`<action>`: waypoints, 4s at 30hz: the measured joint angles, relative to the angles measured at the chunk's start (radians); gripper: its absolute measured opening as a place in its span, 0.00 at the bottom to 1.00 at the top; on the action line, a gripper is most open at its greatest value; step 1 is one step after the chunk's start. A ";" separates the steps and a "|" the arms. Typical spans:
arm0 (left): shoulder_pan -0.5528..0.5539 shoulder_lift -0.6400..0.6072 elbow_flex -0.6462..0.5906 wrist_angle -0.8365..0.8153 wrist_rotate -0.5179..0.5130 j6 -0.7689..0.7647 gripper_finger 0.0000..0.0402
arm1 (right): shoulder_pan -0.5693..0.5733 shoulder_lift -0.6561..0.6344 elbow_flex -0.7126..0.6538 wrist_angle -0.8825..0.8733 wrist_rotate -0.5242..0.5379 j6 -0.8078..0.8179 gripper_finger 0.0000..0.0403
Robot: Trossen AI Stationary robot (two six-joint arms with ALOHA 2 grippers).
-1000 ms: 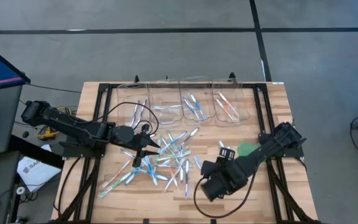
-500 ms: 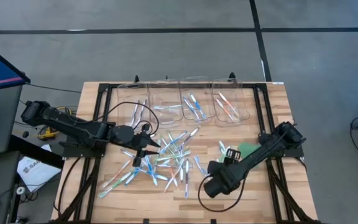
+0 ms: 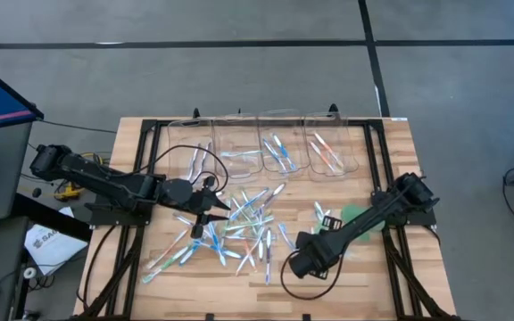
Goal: Pick & Place Toothbrushes
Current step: Put the orange toothbrush into the right transparent bin
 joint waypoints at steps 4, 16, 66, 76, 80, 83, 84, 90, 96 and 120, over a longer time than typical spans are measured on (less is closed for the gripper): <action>0.000 0.000 0.000 0.000 0.000 0.000 0.31 | -0.015 0.000 -0.030 0.040 -0.008 -0.031 0.32; 0.000 0.000 0.000 0.000 0.000 -0.001 0.31 | -0.027 0.000 -0.174 0.234 -0.035 -0.089 0.32; 0.000 0.000 0.000 0.000 0.000 -0.002 0.31 | -0.105 0.008 -0.227 0.292 -0.025 -0.240 0.08; 0.000 0.000 0.000 0.000 0.000 -0.002 0.31 | -0.105 0.008 -0.102 0.137 -0.061 -0.222 0.05; 0.000 0.000 0.000 0.000 0.000 -0.002 0.31 | -0.097 0.007 -0.010 0.071 -0.036 -0.217 0.04; 0.000 0.000 0.000 0.000 0.000 -0.002 0.31 | -0.081 0.007 0.062 0.036 0.028 -0.251 0.04; 0.000 0.000 0.000 0.000 0.000 -0.002 0.31 | -0.076 0.006 0.085 0.033 0.055 -0.265 0.04; 0.000 0.000 0.000 0.000 0.000 -0.002 0.31 | -0.052 0.006 0.187 0.029 0.249 -0.359 0.04; 0.000 0.000 0.000 0.000 0.000 -0.002 0.31 | -0.050 0.006 0.251 -0.051 0.373 -0.373 0.05; 0.000 0.000 0.000 0.000 0.000 -0.002 0.31 | 0.059 0.005 0.626 -0.206 0.702 -0.389 0.04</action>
